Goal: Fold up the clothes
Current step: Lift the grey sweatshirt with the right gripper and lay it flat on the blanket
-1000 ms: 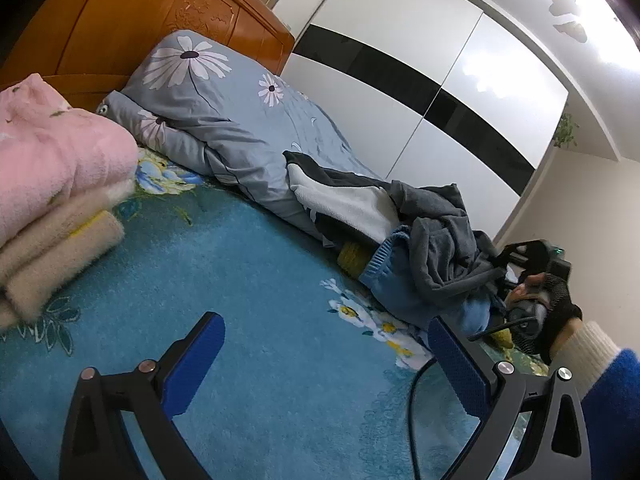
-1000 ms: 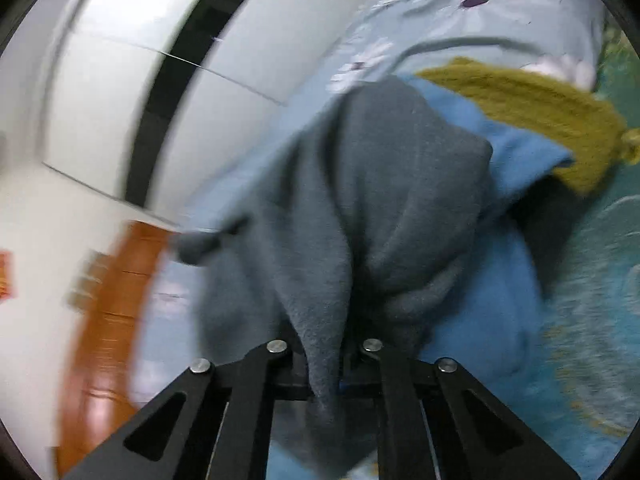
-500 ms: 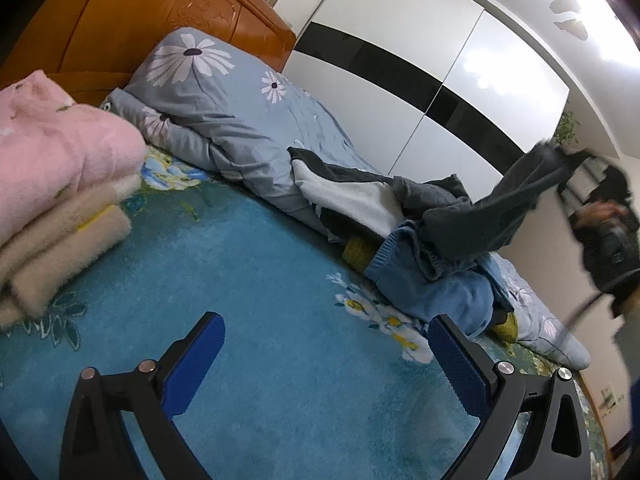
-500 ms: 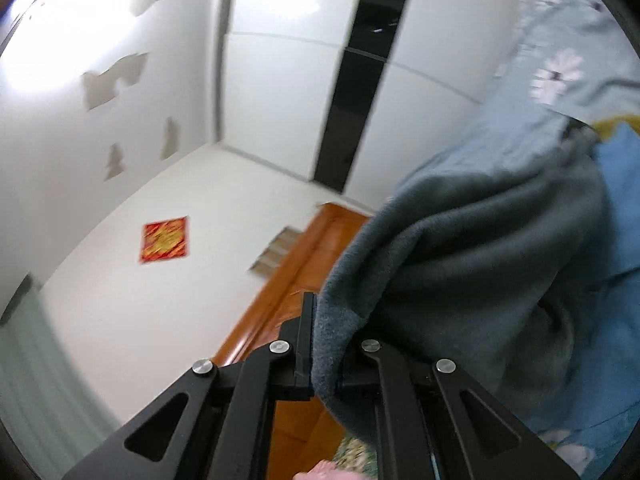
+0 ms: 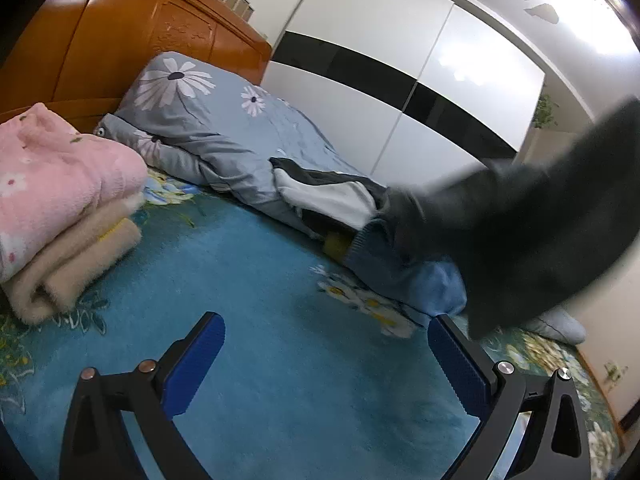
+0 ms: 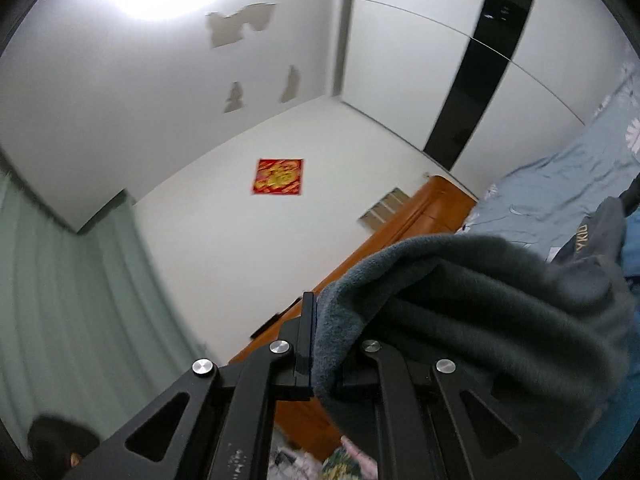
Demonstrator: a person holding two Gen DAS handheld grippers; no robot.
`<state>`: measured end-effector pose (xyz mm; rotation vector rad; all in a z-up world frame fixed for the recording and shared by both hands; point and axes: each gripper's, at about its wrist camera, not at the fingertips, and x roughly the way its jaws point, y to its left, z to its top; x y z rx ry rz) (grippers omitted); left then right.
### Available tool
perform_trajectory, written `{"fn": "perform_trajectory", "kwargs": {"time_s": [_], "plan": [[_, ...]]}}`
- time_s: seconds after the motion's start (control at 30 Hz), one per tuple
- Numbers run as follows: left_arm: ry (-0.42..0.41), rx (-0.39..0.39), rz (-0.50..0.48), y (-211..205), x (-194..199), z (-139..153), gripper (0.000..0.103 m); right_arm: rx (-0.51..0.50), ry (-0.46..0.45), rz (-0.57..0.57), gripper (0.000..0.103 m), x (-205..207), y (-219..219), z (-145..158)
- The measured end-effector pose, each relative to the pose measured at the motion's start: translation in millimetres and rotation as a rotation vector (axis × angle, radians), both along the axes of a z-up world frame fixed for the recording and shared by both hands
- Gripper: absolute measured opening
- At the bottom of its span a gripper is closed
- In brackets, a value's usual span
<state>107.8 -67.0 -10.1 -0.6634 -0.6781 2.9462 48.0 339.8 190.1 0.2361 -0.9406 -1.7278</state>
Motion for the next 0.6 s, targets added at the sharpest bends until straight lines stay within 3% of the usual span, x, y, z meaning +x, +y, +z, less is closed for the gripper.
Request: {"fn": "perform_trajectory", "kwargs": {"time_s": [0.13,0.37,0.43,0.6], "plan": [[0.012,0.001,-0.031,9.6,23.3,10.1,0.103,0.049,-0.066,-0.043,0.007,51.4,45.5,-31.9],[-0.079,-0.033,-0.045,32.2,37.8,0.1,0.103,-0.031,-0.274,-0.250,0.007,124.8,154.8,-136.2],[-0.109,-0.033,-0.045,40.0,37.3,-6.1,0.103,0.026,-0.349,-0.343,0.007,140.7,180.4,-161.3],[-0.205,0.058,-0.126,59.0,23.0,-28.6,0.103,0.149,-0.522,-0.497,0.007,160.4,213.0,-215.8]]}}
